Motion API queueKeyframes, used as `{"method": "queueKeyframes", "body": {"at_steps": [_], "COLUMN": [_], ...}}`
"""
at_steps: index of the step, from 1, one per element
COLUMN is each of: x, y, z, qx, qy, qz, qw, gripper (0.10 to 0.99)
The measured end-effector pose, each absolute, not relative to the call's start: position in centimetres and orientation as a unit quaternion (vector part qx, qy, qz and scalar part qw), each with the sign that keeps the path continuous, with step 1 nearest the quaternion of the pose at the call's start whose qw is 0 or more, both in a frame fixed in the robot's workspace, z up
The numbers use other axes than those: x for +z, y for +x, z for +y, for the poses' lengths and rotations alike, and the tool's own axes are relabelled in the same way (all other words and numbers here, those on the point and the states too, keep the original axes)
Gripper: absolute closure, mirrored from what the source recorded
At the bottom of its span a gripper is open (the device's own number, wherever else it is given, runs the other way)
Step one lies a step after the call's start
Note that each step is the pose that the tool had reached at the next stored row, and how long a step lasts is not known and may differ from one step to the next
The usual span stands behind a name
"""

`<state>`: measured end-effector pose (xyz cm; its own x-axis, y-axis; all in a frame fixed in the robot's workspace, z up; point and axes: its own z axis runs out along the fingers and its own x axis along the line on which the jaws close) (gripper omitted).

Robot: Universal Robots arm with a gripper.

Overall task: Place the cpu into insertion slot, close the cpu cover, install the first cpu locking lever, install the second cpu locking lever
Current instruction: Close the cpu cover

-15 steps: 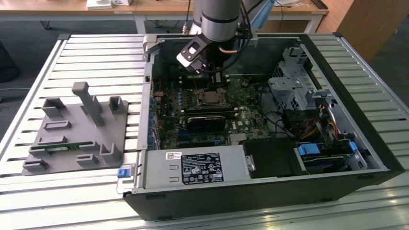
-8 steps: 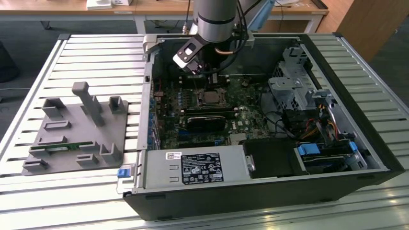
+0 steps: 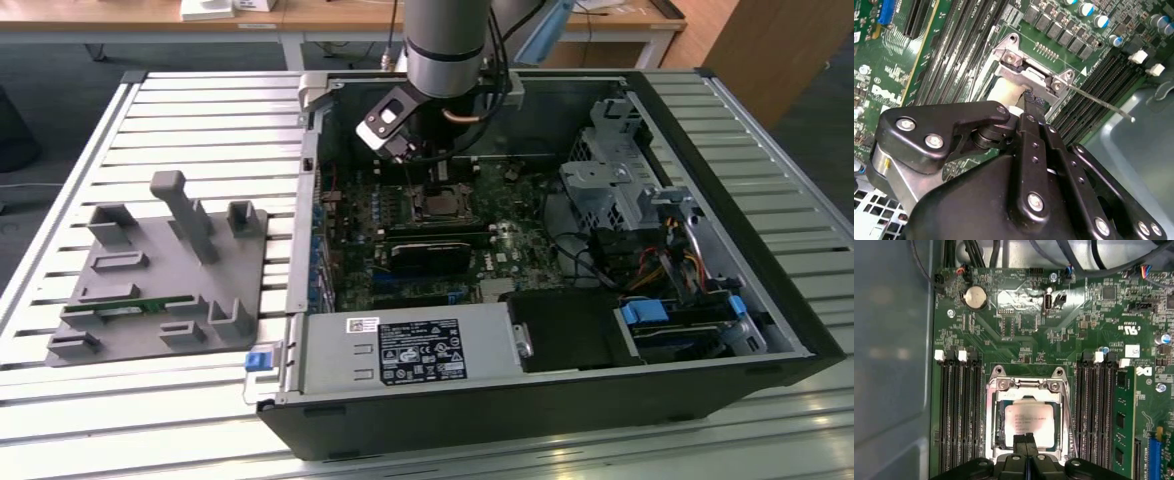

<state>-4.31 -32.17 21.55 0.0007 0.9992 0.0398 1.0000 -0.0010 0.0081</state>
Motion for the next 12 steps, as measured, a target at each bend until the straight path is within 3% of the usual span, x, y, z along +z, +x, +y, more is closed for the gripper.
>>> {"method": "queueKeyframes", "body": {"at_steps": [12], "x": [20.43], "y": [-4.76], "z": [-32.16], "qx": [-0.015], "qy": [-0.707], "qz": [-0.707], "qw": [0.013], "gripper": [0.98]}}
